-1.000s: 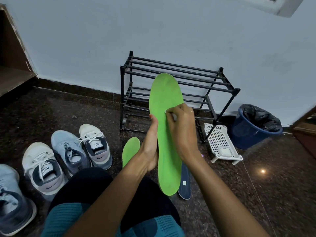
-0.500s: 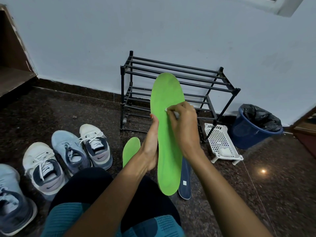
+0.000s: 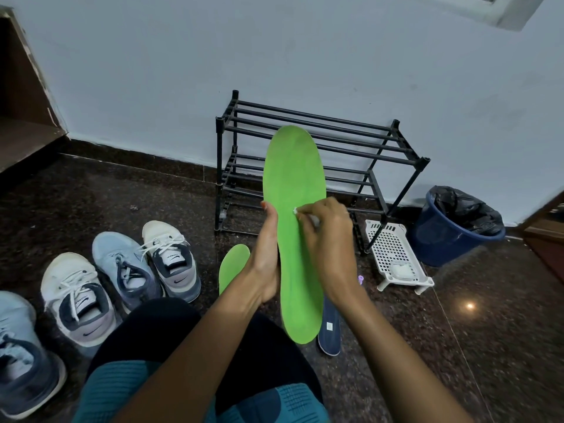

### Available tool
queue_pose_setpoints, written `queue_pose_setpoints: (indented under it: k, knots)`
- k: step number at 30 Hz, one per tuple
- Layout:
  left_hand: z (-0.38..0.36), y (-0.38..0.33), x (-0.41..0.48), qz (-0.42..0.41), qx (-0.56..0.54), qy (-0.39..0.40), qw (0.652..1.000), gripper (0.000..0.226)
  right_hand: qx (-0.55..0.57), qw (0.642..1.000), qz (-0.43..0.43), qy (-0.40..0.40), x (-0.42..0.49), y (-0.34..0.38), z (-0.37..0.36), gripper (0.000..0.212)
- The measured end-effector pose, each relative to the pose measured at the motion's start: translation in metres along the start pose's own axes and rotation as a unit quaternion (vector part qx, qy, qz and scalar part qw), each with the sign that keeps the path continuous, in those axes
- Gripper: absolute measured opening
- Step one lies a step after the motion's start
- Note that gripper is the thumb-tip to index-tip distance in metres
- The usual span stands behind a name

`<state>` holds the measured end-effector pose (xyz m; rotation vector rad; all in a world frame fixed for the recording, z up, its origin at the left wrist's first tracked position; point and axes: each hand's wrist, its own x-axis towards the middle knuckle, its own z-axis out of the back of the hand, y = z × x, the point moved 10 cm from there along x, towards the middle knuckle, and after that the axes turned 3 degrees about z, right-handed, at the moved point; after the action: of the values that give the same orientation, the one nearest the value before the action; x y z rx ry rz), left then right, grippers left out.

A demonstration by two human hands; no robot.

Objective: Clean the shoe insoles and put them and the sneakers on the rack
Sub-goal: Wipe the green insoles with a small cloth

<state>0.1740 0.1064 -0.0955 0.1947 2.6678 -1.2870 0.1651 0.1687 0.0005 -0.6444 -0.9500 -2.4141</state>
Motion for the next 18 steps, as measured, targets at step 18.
queue_pose_setpoints:
  k: [18]
  knots:
    - [0.003,0.002,0.002,0.01,-0.004,-0.001,1.0,0.073,-0.023,0.999,-0.036,0.003,-0.002,-0.017,0.006,0.011]
